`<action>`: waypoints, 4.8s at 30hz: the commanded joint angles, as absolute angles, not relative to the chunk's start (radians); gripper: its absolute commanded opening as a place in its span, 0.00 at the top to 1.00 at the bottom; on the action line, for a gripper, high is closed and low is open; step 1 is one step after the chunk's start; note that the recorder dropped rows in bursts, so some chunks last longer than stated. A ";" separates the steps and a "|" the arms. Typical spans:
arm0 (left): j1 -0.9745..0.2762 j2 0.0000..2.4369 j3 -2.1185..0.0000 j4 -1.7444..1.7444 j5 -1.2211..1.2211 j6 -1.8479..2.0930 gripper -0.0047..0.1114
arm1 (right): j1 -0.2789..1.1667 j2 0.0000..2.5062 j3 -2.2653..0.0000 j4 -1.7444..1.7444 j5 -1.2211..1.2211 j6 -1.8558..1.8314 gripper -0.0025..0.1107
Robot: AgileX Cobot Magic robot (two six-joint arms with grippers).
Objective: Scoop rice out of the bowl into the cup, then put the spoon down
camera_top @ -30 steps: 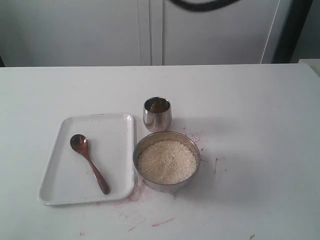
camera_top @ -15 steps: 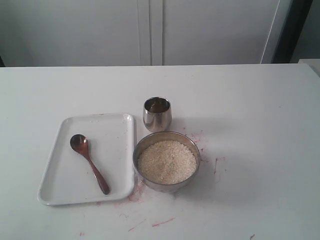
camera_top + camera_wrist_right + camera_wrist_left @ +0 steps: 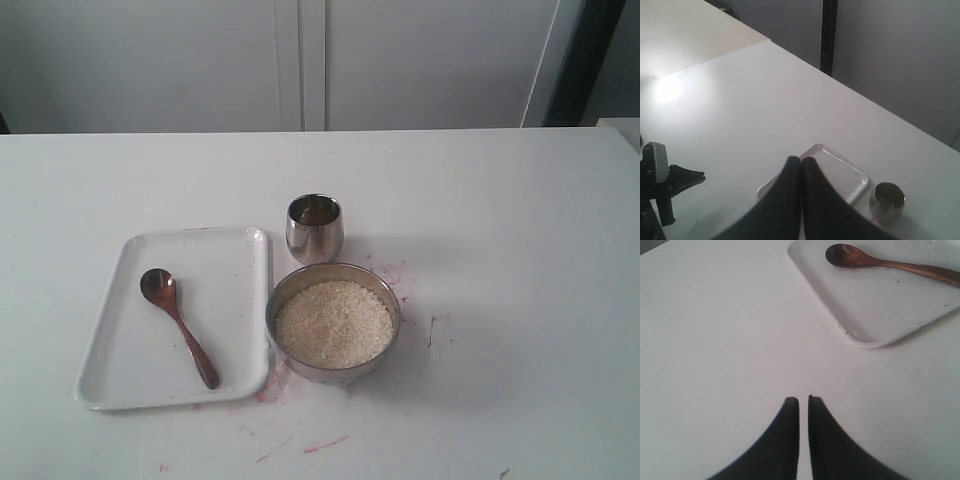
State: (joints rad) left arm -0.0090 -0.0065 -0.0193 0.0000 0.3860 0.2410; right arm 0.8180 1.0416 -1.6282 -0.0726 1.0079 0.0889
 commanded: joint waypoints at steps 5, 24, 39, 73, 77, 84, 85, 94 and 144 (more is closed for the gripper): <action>-0.013 0.000 -0.010 0.000 0.427 0.235 0.84 | 0.818 0.856 -1.367 -0.078 0.876 0.081 0.98; -0.013 0.000 -0.010 0.000 0.427 0.235 0.84 | 0.818 0.537 -0.798 -0.041 0.463 0.111 0.98; -0.013 0.000 -0.010 0.000 0.427 0.235 0.84 | 0.818 0.360 -0.402 -0.041 0.143 0.111 0.98; -0.013 0.000 -0.010 0.000 0.427 0.235 0.84 | 0.818 0.300 0.000 -0.041 -0.058 0.161 0.98; -0.013 0.000 -0.010 0.000 0.427 0.235 0.84 | 0.818 0.300 0.000 -0.041 0.018 0.251 0.98; -0.013 0.000 -0.010 0.000 0.427 0.235 0.84 | 0.818 0.300 0.000 -0.041 0.031 0.317 0.98; -0.013 0.000 -0.010 0.000 0.427 0.235 0.84 | 0.818 0.300 0.000 -0.041 0.031 0.317 0.98; -0.013 0.000 -0.010 0.000 0.427 0.235 0.84 | 0.807 0.256 0.000 -0.041 0.033 0.317 0.98; -0.013 0.000 -0.010 0.000 0.427 0.235 0.84 | -0.067 0.000 0.000 -0.041 0.048 0.317 0.98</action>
